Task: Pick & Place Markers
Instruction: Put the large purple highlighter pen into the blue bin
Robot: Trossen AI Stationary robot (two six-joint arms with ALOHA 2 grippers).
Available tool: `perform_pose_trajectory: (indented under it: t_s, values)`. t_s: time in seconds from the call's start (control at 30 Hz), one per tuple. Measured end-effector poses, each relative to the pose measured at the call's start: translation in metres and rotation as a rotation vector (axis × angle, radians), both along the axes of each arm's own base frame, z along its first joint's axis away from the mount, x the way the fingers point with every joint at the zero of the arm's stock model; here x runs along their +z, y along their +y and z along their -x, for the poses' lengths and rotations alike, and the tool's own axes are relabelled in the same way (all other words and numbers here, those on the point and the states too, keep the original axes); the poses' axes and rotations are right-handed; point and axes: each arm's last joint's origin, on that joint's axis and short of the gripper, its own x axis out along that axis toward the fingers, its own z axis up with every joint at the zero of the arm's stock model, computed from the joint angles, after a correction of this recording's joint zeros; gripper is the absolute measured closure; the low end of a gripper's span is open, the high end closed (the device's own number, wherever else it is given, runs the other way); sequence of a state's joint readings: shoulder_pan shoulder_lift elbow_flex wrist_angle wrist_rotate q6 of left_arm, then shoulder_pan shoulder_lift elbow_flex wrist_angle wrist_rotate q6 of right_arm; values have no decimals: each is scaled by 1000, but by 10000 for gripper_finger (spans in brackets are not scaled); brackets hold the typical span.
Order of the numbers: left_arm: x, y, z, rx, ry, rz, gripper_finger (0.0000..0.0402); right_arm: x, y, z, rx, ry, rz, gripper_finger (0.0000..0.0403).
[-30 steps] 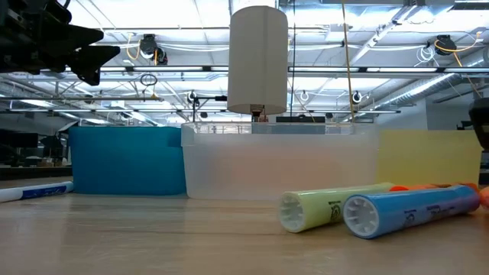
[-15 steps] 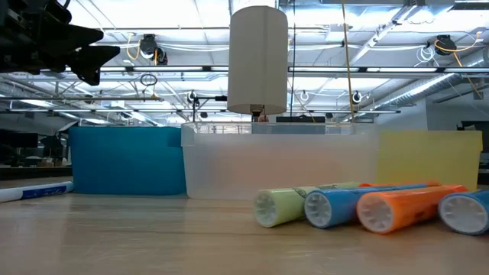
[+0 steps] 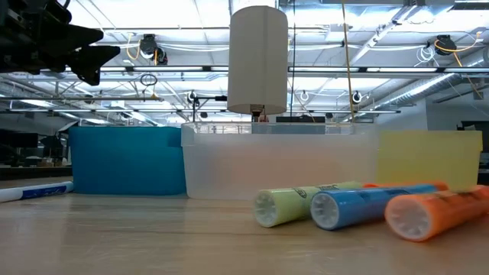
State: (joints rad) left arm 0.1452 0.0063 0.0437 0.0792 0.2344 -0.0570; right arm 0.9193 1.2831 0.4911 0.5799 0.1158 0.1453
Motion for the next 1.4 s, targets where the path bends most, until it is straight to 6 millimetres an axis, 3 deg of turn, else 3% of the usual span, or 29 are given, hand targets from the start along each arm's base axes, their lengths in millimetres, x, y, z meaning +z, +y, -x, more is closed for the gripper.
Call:
perform_pose_trajectory:
  t_s: [0.43,0.6,0.73,1.07,1.4]
  values:
    - [0,0,0,6,-1,-13,192,2,-31,-33,-179,-157,165,345]
    - [0,0,0,20,-9,-53,192,11,-46,-42,-240,-225,172,345]
    - [5,1,1,53,-65,-176,192,26,-66,-50,-331,-293,165,345]
    - [16,0,3,44,-184,-197,192,39,-137,-73,-662,-288,105,345]
    - [15,0,0,1,-154,-51,192,40,-157,-77,-637,-308,129,345]
